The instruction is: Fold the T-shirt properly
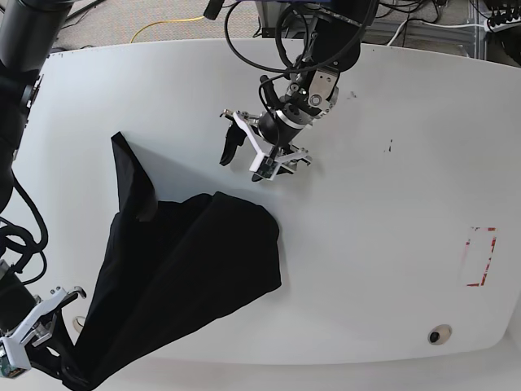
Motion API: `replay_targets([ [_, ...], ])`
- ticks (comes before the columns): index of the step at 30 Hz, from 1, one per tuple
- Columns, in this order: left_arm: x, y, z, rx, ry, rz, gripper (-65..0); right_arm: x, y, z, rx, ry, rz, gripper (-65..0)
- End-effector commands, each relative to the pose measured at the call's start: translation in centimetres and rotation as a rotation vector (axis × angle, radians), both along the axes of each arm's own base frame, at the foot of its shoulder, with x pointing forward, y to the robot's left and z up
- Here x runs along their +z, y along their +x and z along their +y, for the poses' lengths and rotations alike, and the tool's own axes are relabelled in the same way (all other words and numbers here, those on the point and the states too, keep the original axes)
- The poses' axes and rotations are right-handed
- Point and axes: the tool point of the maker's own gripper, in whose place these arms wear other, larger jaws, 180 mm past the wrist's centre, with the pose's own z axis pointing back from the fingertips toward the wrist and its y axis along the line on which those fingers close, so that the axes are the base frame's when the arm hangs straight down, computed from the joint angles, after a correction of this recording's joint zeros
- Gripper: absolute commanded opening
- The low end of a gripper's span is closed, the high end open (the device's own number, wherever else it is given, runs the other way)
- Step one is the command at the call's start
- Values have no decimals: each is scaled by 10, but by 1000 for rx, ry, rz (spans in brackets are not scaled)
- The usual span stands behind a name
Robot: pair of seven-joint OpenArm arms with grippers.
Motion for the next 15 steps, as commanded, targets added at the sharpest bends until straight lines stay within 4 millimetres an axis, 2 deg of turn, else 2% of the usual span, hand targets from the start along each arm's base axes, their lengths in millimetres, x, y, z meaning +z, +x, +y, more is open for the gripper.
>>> replay_targets([
  [1,8,17,-4,31,-6,-34,-257,24,-5,-3,2,12,-72,-650],
  [3,3,23,-7,56,15,-25,-233,24,-5,-3,2,12,-72,-650],
  [7,3,43,6,191,43,-72,-162,24,-5,-3,2,10,-73,-650],
  [9,1,48,1,190,52,-88,-138,24,-5,-3,1,9,-73,-650],
  [15,-3,64,-19,160,-34,-23,-138,24,-5,-3,1,9,-73,-650],
])
